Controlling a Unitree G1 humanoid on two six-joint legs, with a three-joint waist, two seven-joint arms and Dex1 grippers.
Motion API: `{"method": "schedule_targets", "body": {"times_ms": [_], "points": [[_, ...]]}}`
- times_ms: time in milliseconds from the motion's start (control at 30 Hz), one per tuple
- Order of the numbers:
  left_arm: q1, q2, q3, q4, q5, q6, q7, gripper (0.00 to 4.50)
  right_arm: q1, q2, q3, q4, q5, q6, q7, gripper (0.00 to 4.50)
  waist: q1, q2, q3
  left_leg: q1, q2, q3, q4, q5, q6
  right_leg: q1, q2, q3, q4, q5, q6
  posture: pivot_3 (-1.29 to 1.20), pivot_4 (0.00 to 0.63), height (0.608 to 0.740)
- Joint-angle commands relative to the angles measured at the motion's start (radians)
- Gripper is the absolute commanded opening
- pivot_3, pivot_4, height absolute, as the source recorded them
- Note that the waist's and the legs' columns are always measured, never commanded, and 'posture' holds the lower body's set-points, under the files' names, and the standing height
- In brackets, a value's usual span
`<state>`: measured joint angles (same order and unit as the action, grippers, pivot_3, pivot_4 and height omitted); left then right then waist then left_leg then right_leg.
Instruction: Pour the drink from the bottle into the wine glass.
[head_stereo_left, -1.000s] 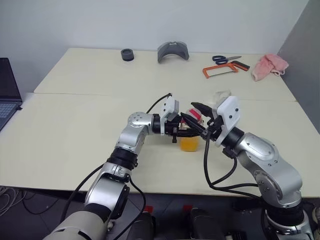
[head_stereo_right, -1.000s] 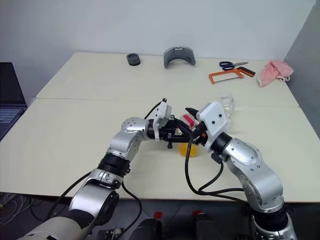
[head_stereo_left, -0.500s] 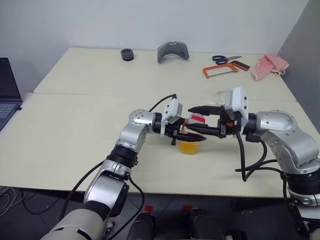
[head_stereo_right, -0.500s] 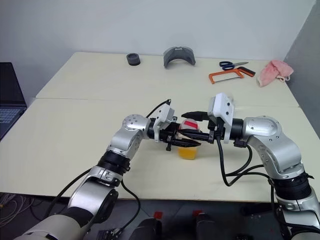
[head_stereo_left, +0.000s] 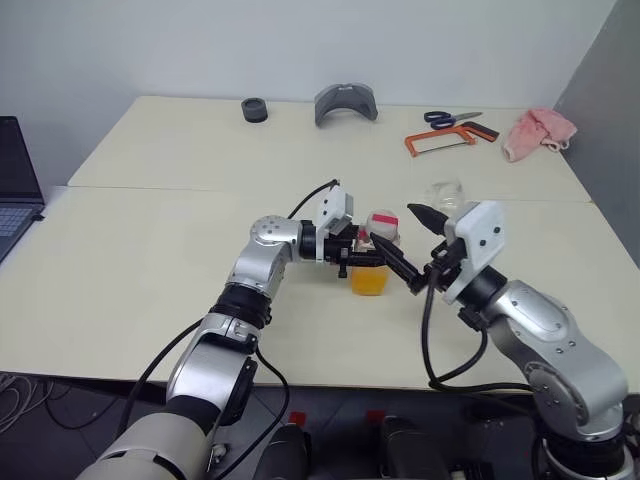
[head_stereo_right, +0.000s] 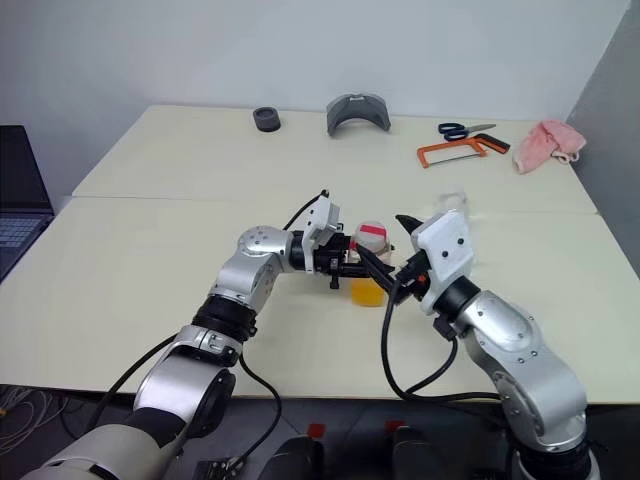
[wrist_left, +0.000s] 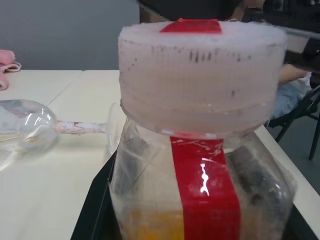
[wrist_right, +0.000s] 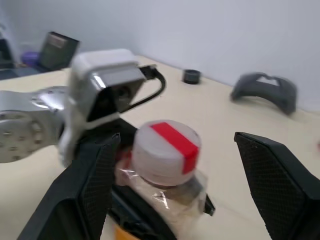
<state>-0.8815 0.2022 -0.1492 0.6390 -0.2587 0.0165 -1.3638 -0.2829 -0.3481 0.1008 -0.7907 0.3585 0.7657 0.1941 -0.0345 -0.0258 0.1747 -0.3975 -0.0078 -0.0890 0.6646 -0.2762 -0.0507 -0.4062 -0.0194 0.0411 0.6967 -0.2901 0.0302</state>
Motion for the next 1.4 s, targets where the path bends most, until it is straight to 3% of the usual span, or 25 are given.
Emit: {"method": "schedule_targets", "body": {"times_ms": [33, 300, 633, 833, 1000, 1100, 1267, 1400], "points": [[-0.039, -0.01, 0.002, -0.003, 0.004, -0.027, -0.003, 1.69, -0.043, 0.081, 0.048, -0.041, -0.052, 0.038, -0.108, 3.91, 0.0, 0.0, 0.0, 0.0, 0.0, 0.0, 0.0, 0.0, 0.0, 0.0, 0.0, 0.0, 0.0, 0.0, 0.0, 0.0, 0.15, 0.74], [-0.055, -0.02, 0.005, 0.025, 0.02, -0.051, 0.002, 1.69, -0.089, 0.202, 0.077, -0.032, -0.095, 0.154, -0.207, 3.91, 0.001, 0.0, 0.0, 0.0, 0.0, -0.001, 0.0, 0.0, 0.0, 0.0, 0.0, 0.0, 0.0, 0.0, 0.0, 0.0, 0.15, 0.74], [-0.073, -0.025, 0.015, 0.047, 0.021, -0.069, 0.021, 1.69, -0.11, 0.262, 0.076, -0.018, -0.137, 0.21, -0.256, 3.91, -0.001, 0.0, 0.0, 0.0, 0.0, -0.002, 0.0, 0.0, 0.0, 0.0, 0.0, 0.0, 0.0, 0.0, 0.0, 0.0, 0.15, 0.74], [-0.072, -0.026, 0.019, 0.048, 0.018, -0.067, 0.028, 1.69, -0.108, 0.266, 0.07, -0.012, -0.151, 0.197, -0.246, 1.9, -0.002, 0.0, 0.0, 0.0, 0.0, -0.002, 0.0, 0.0, 0.0, 0.0, 0.0, 0.0, 0.0, 0.0, 0.0, 0.0, 0.15, 0.74], [-0.07, -0.026, 0.024, 0.038, 0.007, -0.052, 0.02, 1.69, -0.111, 0.249, 0.06, 0.002, -0.136, 0.19, -0.202, 1.87, -0.005, 0.0, 0.0, 0.0, 0.0, -0.002, 0.0, 0.0, 0.0, 0.0, 0.0, 0.0, 0.0, 0.0, 0.0, 0.0, 0.15, 0.74], [-0.081, -0.021, 0.03, 0.033, -0.014, -0.022, -0.01, 1.69, -0.151, 0.153, 0.04, 0.074, -0.09, 0.083, -0.026, 1.87, -0.008, 0.0, 0.0, 0.0, 0.0, -0.001, 0.0, 0.0, 0.0, 0.0, 0.0, 0.0, 0.0, 0.0, 0.0, 0.0, 0.15, 0.74], [-0.104, 0.002, 0.028, 0.047, -0.011, -0.023, -0.071, 1.69, -0.276, -0.1, -0.028, 0.239, 0.106, -0.108, 0.487, 1.87, -0.01, 0.0, 0.001, 0.0, -0.001, 0.004, 0.0, 0.0, 0.001, 0.0, 0.001, -0.001, -0.001, 0.0, 0.0, 0.0, 0.15, 0.74], [-0.102, 0.007, 0.028, 0.041, -0.011, -0.02, -0.098, 1.69, -0.342, -0.199, -0.056, 0.333, 0.212, -0.084, 0.665, 1.87, -0.01, 0.0, 0.001, 0.0, -0.001, 0.004, -0.001, 0.0, 0.001, 0.0, 0.001, -0.001, -0.001, 0.0, 0.0, 0.0, 0.15, 0.74]]}}
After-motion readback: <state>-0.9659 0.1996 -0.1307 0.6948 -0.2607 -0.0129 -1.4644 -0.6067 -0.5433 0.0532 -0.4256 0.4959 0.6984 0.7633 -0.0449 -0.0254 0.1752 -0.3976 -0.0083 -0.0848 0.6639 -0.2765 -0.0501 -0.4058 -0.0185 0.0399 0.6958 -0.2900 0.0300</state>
